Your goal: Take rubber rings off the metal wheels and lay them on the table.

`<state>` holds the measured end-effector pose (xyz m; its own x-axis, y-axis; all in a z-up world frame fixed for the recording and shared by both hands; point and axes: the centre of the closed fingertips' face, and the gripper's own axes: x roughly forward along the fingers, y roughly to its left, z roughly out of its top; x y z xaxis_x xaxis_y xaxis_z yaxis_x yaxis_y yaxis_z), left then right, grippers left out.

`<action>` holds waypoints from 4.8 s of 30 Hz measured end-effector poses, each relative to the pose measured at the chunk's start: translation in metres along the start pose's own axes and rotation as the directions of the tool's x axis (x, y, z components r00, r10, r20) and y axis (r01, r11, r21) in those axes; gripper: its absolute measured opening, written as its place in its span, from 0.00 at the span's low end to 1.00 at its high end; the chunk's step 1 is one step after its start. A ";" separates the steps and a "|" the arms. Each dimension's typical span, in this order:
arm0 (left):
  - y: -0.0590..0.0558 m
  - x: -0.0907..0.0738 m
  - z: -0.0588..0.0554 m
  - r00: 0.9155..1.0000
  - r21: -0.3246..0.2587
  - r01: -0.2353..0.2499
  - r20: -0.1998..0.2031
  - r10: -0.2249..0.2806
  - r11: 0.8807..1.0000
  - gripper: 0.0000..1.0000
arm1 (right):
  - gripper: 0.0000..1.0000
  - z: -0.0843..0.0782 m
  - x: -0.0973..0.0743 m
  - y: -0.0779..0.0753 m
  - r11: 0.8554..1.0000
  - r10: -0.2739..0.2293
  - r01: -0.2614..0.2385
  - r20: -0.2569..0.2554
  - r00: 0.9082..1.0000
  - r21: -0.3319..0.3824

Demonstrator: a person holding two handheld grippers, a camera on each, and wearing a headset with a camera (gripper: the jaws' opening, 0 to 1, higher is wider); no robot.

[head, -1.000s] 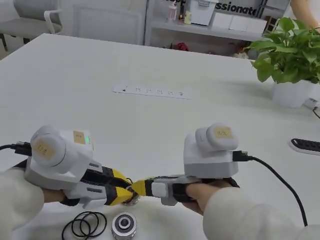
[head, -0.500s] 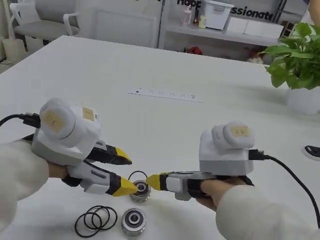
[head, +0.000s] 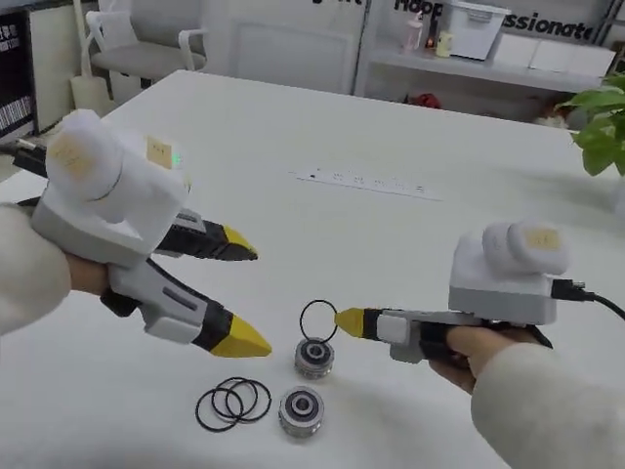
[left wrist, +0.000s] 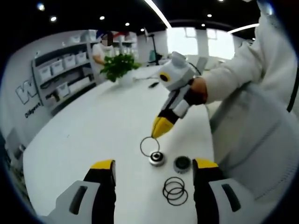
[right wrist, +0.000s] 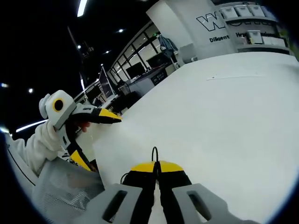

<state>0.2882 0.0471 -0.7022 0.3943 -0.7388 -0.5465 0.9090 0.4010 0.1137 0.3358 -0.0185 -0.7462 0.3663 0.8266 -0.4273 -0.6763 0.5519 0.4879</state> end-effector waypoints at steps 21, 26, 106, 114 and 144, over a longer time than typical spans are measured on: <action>-0.031 -0.070 -0.031 0.994 -0.081 -0.108 0.018 0.110 0.991 0.85 | 0.00 0.025 -0.010 0.031 0.993 0.090 -0.096 0.087 0.992 0.071; -0.034 -0.074 -0.041 0.990 -0.115 -0.137 0.026 0.141 0.984 0.85 | 0.00 0.030 -0.011 0.046 0.990 0.119 -0.125 0.090 0.989 0.068; -0.043 -0.064 -0.075 0.982 -0.142 -0.189 -0.034 0.186 0.972 0.83 | 0.00 -0.089 0.052 0.066 0.964 0.043 -0.136 -0.372 0.927 -0.228; -0.042 -0.064 -0.076 0.981 -0.151 -0.194 -0.035 0.191 0.969 0.84 | 0.04 -0.082 0.051 0.064 0.964 0.039 -0.127 -0.349 0.936 -0.234; -0.042 -0.062 -0.072 0.982 -0.189 -0.189 -0.017 0.190 0.963 0.87 | 0.36 -0.006 0.008 0.085 0.941 0.133 -0.172 -0.148 0.980 -0.292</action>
<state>0.2155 0.1151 -0.7332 0.5572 -0.6400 -0.5291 0.7755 0.6288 0.0560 0.2772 0.0343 -0.7128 0.1741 0.8670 -0.4669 -0.8860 0.3449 0.3100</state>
